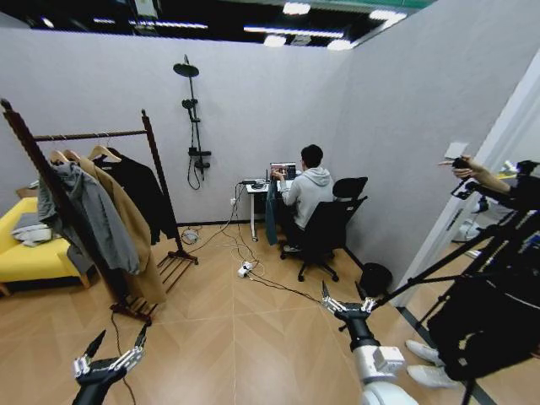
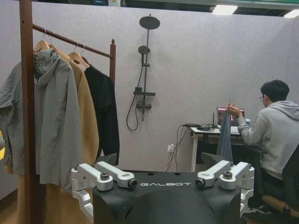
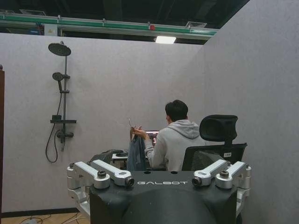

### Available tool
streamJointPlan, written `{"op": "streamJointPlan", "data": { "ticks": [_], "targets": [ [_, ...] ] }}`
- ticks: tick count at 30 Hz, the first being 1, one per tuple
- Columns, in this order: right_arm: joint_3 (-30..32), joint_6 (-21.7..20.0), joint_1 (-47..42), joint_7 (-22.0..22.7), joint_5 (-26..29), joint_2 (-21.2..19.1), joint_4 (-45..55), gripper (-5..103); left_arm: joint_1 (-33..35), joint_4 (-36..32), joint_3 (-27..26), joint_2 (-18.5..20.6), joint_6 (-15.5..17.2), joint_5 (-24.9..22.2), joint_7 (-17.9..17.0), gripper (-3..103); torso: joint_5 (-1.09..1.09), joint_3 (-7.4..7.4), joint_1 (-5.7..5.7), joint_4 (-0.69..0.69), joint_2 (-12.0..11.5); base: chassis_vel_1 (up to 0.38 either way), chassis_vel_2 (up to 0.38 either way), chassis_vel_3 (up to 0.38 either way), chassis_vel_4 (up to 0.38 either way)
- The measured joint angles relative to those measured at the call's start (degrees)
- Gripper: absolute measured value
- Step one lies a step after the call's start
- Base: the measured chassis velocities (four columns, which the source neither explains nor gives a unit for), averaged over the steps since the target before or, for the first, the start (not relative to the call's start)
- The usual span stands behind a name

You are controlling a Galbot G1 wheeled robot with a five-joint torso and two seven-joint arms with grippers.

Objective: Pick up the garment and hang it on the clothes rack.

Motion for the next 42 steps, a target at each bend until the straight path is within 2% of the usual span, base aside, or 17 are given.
{"op": "streamJointPlan", "data": {
  "ticks": [27, 34, 42],
  "targets": [
    [0.3, 0.9, -0.9, -1.7, 1.4, -0.8, -0.1, 100, 0.0, 0.0, 0.0, 0.0, 0.0, 0.0, 0.0, 100, 0.0, 0.0, 0.0, 0.0, 0.0, 0.0, 0.0, 0.0, 0.0],
    [1.3, 3.4, -1.3, -2.8, 2.3, -1.0, -1.2, 100, 0.0, 0.0, 0.0, 0.0, 0.0, 0.0, 0.0, 100, 0.0, 0.0, -0.01, 0.0, 0.0, 0.0, 0.0, 0.0, 0.0],
    [1.6, 4.1, -1.6, -4.0, 2.8, -0.9, -1.8, 100, 0.0, 0.0, 0.0, 0.0, 0.0, 0.0, 0.0, 100, 0.01, 0.0, -0.01, 0.01, 0.0, -0.092, 0.077, 0.088, -0.092]
  ]
}}
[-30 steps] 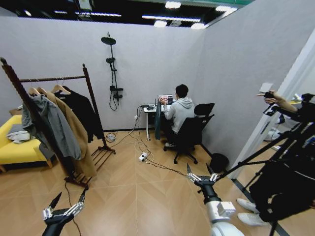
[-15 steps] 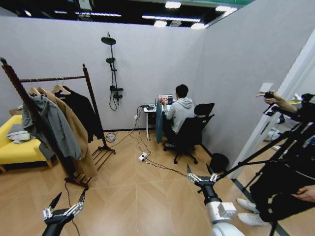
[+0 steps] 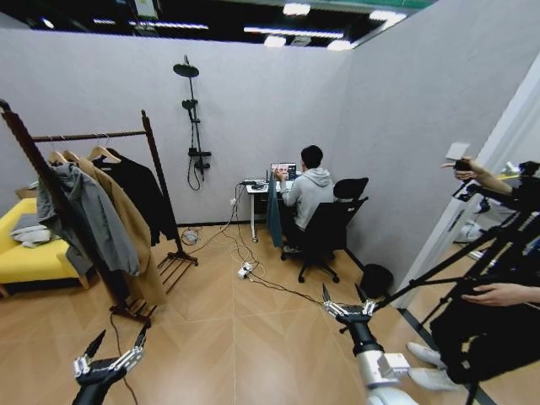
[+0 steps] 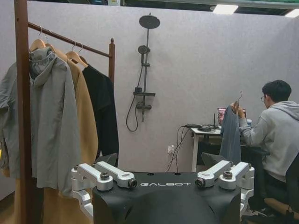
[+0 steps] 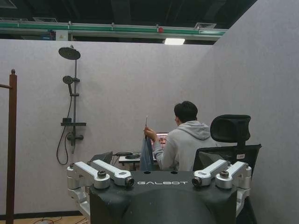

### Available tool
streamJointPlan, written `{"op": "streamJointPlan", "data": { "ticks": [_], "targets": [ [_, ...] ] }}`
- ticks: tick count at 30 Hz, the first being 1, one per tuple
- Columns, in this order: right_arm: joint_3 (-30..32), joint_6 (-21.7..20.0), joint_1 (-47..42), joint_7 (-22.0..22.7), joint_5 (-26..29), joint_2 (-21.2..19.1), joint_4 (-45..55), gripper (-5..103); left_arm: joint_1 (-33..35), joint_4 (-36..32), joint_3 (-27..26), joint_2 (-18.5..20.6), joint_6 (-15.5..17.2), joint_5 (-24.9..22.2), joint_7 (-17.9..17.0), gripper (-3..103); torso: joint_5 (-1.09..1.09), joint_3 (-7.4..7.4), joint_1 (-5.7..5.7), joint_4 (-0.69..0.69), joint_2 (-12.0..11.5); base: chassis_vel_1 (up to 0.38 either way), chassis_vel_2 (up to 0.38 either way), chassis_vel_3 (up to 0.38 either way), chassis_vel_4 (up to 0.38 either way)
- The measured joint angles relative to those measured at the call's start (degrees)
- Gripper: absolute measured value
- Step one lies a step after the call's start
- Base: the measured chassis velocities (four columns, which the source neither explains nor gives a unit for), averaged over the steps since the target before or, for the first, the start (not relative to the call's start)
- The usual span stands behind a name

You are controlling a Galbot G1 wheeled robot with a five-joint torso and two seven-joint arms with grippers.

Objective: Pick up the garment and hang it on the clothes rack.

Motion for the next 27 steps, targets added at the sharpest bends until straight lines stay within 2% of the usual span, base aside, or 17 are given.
{"op": "streamJointPlan", "data": {
  "ticks": [9, 20, 21, 22, 24, 27],
  "targets": [
    [0.5, 0.3, 0.1, -0.2, 0.0, 0.0, -0.1, 100, 0.0, 0.0, 0.0, 0.0, 0.0, 0.0, 0.0, 100, -0.02, 0.0, 0.01, 0.0, 0.0, -0.217, 0.201, 0.232, -0.216],
    [0.4, 0.7, 0.0, -0.3, -0.6, 0.8, -0.4, 100, 0.0, 0.0, 0.0, 0.0, 0.0, 0.0, 0.0, 100, 0.0, 0.0, 0.02, 0.01, 0.0, -0.324, 0.327, 0.33, -0.331],
    [0.2, 0.8, 0.0, -0.3, -0.9, 1.1, -0.5, 100, 0.0, 0.0, 0.0, 0.0, 0.0, 0.0, 0.0, 100, -0.09, 0.0, 0.03, -0.02, 0.0, -0.355, 0.342, 0.359, -0.352],
    [0.0, 0.8, 0.0, -0.3, -1.0, 1.3, -0.5, 100, 0.0, 0.0, 0.0, 0.0, 0.0, 0.0, 0.0, 100, 0.01, 0.0, 0.03, -0.01, 0.0, -0.355, 0.395, 0.359, -0.352],
    [-0.1, 0.9, 0.0, -0.3, -1.1, 1.4, -0.6, 100, 0.0, 0.0, 0.0, 0.0, 0.0, 0.0, 0.0, 100, 0.04, 0.01, 0.02, 0.0, 0.0, -0.355, 0.381, 0.349, -0.363],
    [-0.2, 1.2, -0.1, -0.3, -1.3, 1.6, -0.6, 100, 0.0, 0.0, 0.0, 0.0, 0.0, 0.0, 0.0, 100, -0.07, 0.0, 0.02, -0.02, 0.0, -0.377, 0.358, 0.352, -0.366]
  ]
}}
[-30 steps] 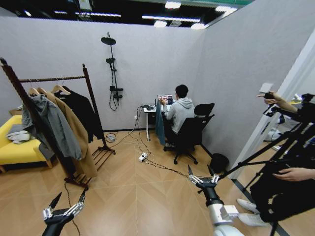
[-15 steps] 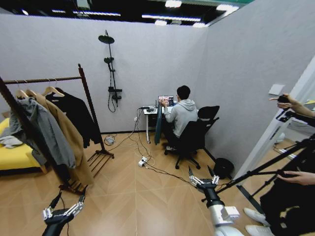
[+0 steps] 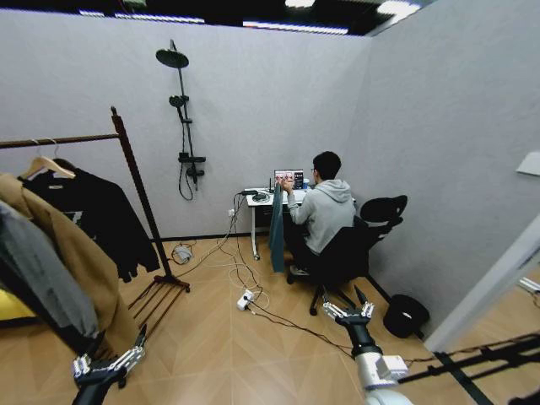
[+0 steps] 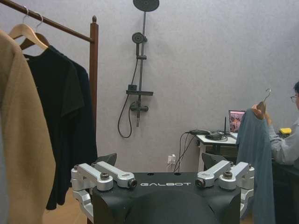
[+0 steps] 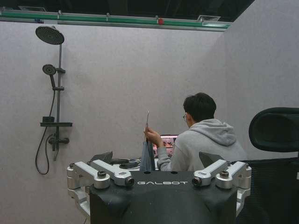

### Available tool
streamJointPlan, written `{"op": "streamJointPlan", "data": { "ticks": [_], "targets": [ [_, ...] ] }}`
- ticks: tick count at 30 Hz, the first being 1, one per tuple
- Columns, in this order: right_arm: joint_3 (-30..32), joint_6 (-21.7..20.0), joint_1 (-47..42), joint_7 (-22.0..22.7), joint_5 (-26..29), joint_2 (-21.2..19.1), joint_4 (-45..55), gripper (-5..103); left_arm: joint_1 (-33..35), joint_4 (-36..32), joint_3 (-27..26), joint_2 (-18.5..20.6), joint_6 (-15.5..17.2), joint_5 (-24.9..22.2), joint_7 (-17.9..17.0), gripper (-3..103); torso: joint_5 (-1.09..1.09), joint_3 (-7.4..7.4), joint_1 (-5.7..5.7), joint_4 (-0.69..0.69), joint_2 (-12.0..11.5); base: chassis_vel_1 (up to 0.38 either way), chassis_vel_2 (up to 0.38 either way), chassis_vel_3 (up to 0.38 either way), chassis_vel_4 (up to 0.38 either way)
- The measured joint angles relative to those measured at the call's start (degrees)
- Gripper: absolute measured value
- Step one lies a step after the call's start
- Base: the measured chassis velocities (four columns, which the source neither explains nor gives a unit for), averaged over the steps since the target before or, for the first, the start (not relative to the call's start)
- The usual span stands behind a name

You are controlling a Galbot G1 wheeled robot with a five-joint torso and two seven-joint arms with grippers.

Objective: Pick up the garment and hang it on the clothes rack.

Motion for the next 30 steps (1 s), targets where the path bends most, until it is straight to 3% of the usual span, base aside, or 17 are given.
{"op": "streamJointPlan", "data": {
  "ticks": [2, 6, 7, 10, 12, 14, 15, 18, 20, 21, 25, 26, 29, 30],
  "targets": [
    [0.1, 0.2, -0.1, 0.0, 0.0, -0.1, -0.2, 100, 0.0, 0.0, 0.0, 0.0, 0.0, 0.0, 0.0, 100, 0.13, 0.0, -0.01, 0.04, 0.0, -0.349, 0.367, 0.35, -0.37],
    [0.3, 0.6, -0.2, 0.0, 0.0, -0.2, -0.4, 100, 0.0, 0.0, 0.0, 0.0, 0.0, 0.0, 0.0, 100, -0.02, 0.0, 0.0, 0.0, 0.0, -0.352, 0.334, 0.356, -0.346],
    [0.5, 0.6, -0.2, 0.1, 0.0, -0.3, -0.5, 100, 0.0, 0.0, 0.0, 0.0, 0.0, 0.0, 0.0, 100, 0.14, -0.01, -0.03, 0.01, 0.0, -0.347, 0.375, 0.346, -0.392],
    [0.7, 0.6, -0.1, 0.2, 0.2, -0.6, -0.6, 100, 0.0, 0.0, 0.0, 0.0, 0.0, 0.0, 0.0, 100, -0.02, 0.0, 0.0, -0.01, 0.0, -0.342, 0.363, 0.358, -0.342],
    [1.1, 0.6, 0.0, 0.3, 0.4, -0.9, -0.8, 100, 0.0, 0.0, 0.0, 0.0, 0.0, 0.0, 0.0, 100, 0.12, -0.01, -0.03, 0.0, 0.0, -0.338, 0.367, 0.379, -0.339],
    [1.3, 0.6, 0.2, 0.4, 0.4, -1.1, -1.0, 100, 0.0, 0.0, 0.0, 0.0, 0.0, 0.0, 0.0, 100, 0.1, 0.0, -0.01, 0.02, 0.0, -0.337, 0.385, 0.375, -0.332],
    [1.4, 0.6, 0.4, 0.4, 0.5, -1.3, -1.1, 100, 0.0, 0.0, 0.0, 0.0, 0.0, 0.0, 0.0, 100, -0.02, 0.0, 0.0, 0.0, 0.0, -0.316, 0.374, 0.398, -0.3],
    [1.7, 0.3, 0.8, 0.5, 0.5, -1.5, -1.2, 100, 0.0, 0.0, 0.0, 0.0, 0.0, 0.0, 0.0, 100, 0.14, -0.01, -0.02, 0.06, 0.0, -0.313, 0.391, 0.394, -0.308],
    [1.7, 0.2, 0.9, 0.5, 0.5, -1.5, -1.3, 100, 0.0, 0.0, 0.0, 0.0, 0.0, 0.0, 0.0, 100, 0.14, 0.0, -0.01, 0.04, 0.0, -0.305, 0.425, 0.381, -0.316],
    [1.7, 0.2, 1.1, 0.6, 0.5, -1.6, -1.6, 100, 0.0, 0.0, 0.0, 0.0, 0.0, 0.0, 0.0, 100, -0.01, -0.01, -0.01, 0.01, 0.0, -0.351, 0.384, 0.349, -0.347],
    [1.7, 0.2, 1.5, 0.7, 0.3, -1.6, -2.3, 100, 0.0, 0.0, 0.0, 0.0, 0.0, 0.0, 0.0, 100, 0.11, 0.01, 0.0, 0.01, 0.0, -0.358, 0.378, 0.33, -0.353],
    [1.7, 0.2, 1.6, 0.9, 0.2, -1.6, -2.4, 100, 0.0, 0.0, 0.0, 0.0, 0.0, 0.0, 0.0, 100, -0.04, 0.0, 0.0, 0.0, 0.0, -0.366, 0.323, 0.36, -0.343],
    [1.7, -0.3, 2.1, 1.2, 0.1, -1.5, -2.5, 100, 0.0, 0.0, 0.0, 0.0, 0.0, 0.0, 0.0, 100, 0.13, -0.01, -0.02, 0.02, 0.0, -0.355, 0.338, 0.358, -0.376],
    [1.7, -0.3, 2.5, 1.3, 0.1, -1.6, -2.7, 100, 0.0, 0.0, 0.0, 0.0, 0.0, 0.0, 0.0, 100, 0.08, 0.01, 0.01, 0.0, 0.0, -0.351, 0.362, 0.347, -0.345]
  ]
}}
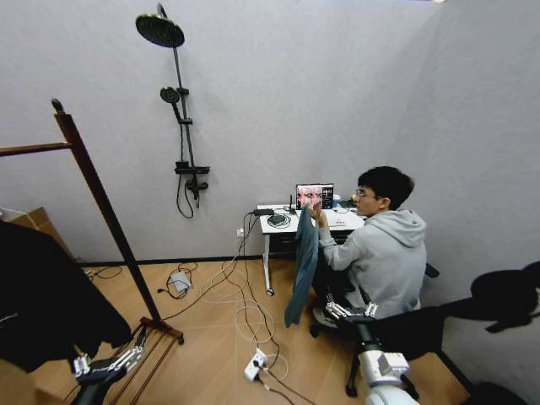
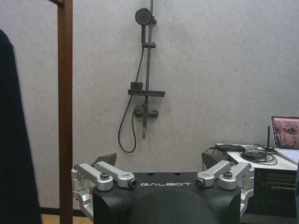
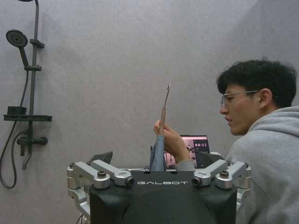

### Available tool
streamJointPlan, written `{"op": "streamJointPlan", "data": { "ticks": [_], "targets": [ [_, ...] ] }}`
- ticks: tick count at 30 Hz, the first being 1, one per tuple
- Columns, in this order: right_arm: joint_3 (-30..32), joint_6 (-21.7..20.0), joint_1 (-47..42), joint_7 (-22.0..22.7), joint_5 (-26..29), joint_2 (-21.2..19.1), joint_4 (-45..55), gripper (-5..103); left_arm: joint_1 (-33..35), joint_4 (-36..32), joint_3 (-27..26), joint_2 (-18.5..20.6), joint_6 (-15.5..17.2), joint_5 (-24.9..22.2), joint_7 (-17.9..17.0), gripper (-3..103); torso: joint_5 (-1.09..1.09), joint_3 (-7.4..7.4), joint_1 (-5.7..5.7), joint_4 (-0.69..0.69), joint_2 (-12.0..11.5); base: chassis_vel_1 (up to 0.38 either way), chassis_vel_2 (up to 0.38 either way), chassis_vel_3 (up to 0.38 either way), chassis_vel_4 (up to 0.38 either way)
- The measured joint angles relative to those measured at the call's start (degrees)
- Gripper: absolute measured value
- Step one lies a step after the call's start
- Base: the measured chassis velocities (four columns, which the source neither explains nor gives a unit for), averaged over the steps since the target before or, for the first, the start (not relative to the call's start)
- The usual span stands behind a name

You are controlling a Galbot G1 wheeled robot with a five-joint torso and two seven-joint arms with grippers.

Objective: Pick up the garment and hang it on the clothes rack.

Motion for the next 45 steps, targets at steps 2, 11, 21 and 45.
{"op": "streamJointPlan", "data": {
  "ticks": [2, 11, 21, 45],
  "targets": [
    [0.0, 0.1, 0.4, 0.2, -0.2, -0.2, -0.2, 100, 0.0, 0.0, 0.0, 0.0, 0.0, 0.0, 0.0, 100, -0.1, -0.01, 0.0, 0.0, 0.0, -0.351, 0.345, 0.361, -0.345],
    [1.7, -6.9, 8.7, 1.8, 3.4, -5.1, -1.8, 100, 0.0, 0.0, 0.0, 0.0, 0.0, 0.0, 0.0, 100, 0.03, 0.0, 0.04, 0.0, 0.0, -0.195, 0.188, 0.155, -0.18],
    [-0.6, -17.1, 28.3, 6.3, 14.5, -14.6, -12.7, 100, 0.0, 0.0, 0.0, 0.0, 0.0, 0.0, 0.0, 100, 0.0, -0.03, -0.1, 0.01, 0.1, 0.034, -0.03, -0.034, 0.029],
    [-8.7, -23.9, 43.9, 6.7, 19.9, -19.4, -25.9, 58, 0.0, 0.0, 0.0, 0.0, 0.0, 0.0, 0.0, 100, -0.02, -0.01, -0.02, 0.01, 0.0, 0.0, 0.0, 0.0, 0.0]
  ]
}}
